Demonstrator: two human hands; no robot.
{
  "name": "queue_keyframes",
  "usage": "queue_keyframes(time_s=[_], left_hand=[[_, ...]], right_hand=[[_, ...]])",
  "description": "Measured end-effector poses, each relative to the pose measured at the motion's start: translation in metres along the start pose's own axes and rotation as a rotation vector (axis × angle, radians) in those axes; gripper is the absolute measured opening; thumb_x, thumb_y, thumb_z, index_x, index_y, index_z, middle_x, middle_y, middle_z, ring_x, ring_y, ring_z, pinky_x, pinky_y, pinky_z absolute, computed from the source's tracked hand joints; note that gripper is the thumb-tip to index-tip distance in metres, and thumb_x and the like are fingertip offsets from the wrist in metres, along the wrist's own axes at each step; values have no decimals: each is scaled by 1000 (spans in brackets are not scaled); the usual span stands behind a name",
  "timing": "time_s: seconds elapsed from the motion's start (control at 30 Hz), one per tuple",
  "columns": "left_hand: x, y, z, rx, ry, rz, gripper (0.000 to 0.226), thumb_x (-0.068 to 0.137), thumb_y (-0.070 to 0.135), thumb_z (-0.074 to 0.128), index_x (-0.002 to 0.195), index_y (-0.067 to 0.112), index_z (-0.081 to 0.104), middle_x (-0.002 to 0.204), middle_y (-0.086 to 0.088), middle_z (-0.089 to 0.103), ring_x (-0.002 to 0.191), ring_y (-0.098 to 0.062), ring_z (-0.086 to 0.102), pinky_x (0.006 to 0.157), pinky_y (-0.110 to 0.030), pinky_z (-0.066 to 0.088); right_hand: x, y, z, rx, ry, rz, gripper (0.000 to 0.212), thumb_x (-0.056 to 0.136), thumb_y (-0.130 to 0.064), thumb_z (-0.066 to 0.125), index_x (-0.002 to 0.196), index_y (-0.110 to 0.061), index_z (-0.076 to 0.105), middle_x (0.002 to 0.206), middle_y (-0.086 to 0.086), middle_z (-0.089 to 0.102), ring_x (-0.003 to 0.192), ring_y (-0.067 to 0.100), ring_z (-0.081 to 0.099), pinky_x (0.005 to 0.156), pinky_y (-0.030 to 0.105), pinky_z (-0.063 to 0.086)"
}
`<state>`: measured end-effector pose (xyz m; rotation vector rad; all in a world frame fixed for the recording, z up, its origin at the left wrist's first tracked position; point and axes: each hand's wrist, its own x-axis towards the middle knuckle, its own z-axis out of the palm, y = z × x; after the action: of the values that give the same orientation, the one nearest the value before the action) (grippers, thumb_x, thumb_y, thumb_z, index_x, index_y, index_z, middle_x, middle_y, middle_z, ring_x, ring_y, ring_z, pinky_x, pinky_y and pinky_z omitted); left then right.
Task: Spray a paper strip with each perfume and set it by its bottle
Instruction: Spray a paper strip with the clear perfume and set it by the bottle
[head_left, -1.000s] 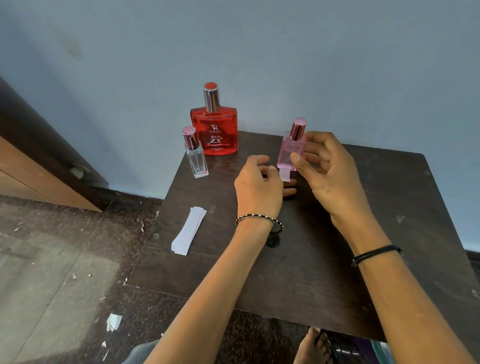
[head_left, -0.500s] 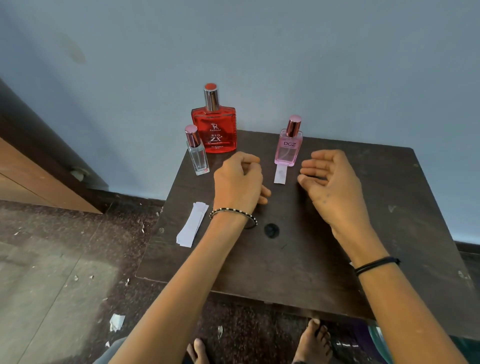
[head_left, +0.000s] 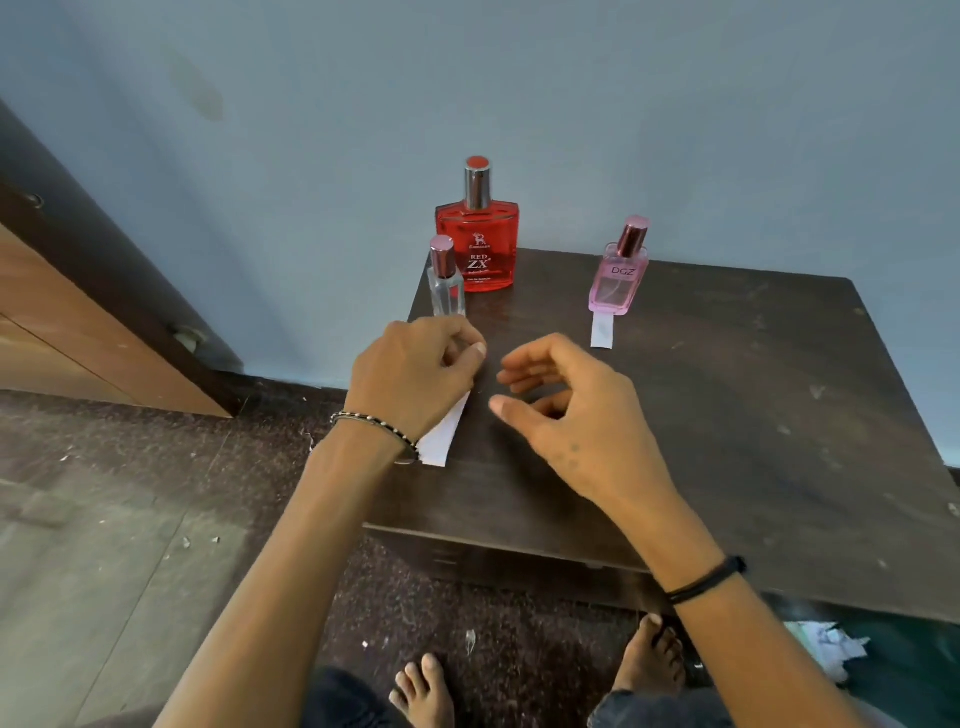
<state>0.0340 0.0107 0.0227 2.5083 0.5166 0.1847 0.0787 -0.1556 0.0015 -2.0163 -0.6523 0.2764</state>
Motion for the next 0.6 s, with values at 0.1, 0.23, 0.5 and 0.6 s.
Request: queue_keyframes(time_s=[0.1,0.23,0.5,0.6], left_hand=[[-2,-15,-8,-52,26,-54,14,95,31,58,96,28,72,75,7,74,72,-21,70,78,-42,57],[-6,-26,-12,-98,22,-83,14,97,30,56,94,26,70,64,6,73,54,-10,70,72,-39,61],[-6,-27,-10,-176,1,-94,16,96,27,55,90,25,69,63,0,76,56,-8,72,72,-38,62],[-4,-24,-8,-169,3,-91,16,96,27,54,91,24,69,64,-1,77,57,-10,73,72,-37,62]], right_hand=[[-4,-8,14,-94,-133,-104,38,82,-32,83,114,-35,62,104,-31,55,97,-16,56,79,-4,40],[-9,-7,29,-219,-238,-216,56,80,-43,81,129,-30,57,122,-20,53,101,-17,41,86,-4,32],[-7,-3,29,-298,-155,-269,35,91,-38,71,123,-25,63,119,-5,63,107,10,60,91,36,54],[-5,1,26,-283,-119,-306,27,94,-32,70,118,-21,66,113,-1,68,102,15,65,88,40,57]])
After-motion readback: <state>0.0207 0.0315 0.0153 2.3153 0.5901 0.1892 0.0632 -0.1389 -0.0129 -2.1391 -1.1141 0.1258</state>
